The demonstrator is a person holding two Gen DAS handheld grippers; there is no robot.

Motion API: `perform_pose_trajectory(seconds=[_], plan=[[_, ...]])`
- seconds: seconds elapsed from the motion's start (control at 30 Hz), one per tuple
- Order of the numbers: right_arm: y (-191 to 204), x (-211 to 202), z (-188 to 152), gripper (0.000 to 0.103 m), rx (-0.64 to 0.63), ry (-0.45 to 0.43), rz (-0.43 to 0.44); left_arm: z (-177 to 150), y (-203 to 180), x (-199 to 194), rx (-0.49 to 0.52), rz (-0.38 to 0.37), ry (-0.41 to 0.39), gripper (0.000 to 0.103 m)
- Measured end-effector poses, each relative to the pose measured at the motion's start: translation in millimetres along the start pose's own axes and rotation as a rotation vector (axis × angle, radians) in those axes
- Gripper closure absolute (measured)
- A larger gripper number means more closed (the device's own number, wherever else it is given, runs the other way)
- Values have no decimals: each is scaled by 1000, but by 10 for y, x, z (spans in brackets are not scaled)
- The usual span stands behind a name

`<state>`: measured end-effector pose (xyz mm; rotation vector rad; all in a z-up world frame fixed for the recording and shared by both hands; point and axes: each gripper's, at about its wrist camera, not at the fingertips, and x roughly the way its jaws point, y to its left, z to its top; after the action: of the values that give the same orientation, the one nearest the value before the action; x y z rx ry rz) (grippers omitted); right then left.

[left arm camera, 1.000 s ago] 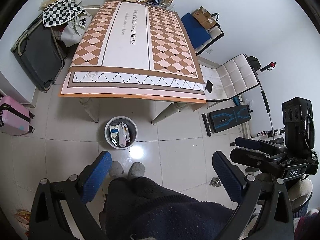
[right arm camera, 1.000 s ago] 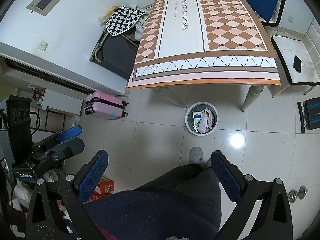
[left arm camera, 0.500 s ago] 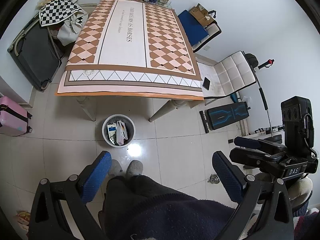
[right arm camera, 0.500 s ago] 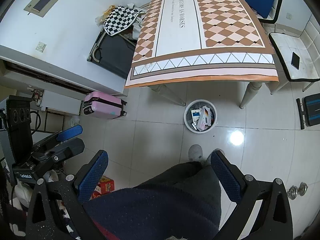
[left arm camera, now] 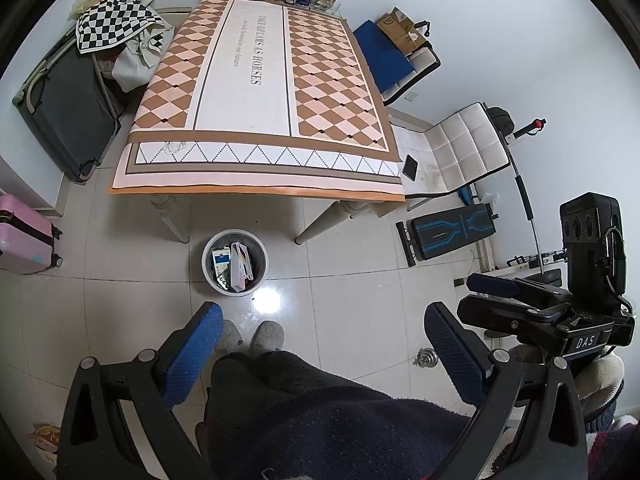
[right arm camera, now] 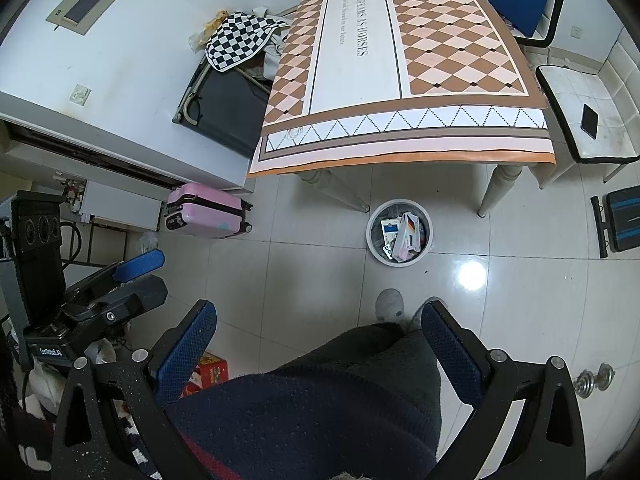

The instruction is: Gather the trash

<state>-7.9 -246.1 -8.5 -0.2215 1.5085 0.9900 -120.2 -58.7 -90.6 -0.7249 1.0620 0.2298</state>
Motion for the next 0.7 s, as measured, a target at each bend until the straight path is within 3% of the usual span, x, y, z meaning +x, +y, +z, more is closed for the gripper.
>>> perform_pose_trajectory(seconds=[0.7], plan=[[69, 20, 76, 0, -9, 9, 1, 25, 13, -19, -3, -3, -6, 0]])
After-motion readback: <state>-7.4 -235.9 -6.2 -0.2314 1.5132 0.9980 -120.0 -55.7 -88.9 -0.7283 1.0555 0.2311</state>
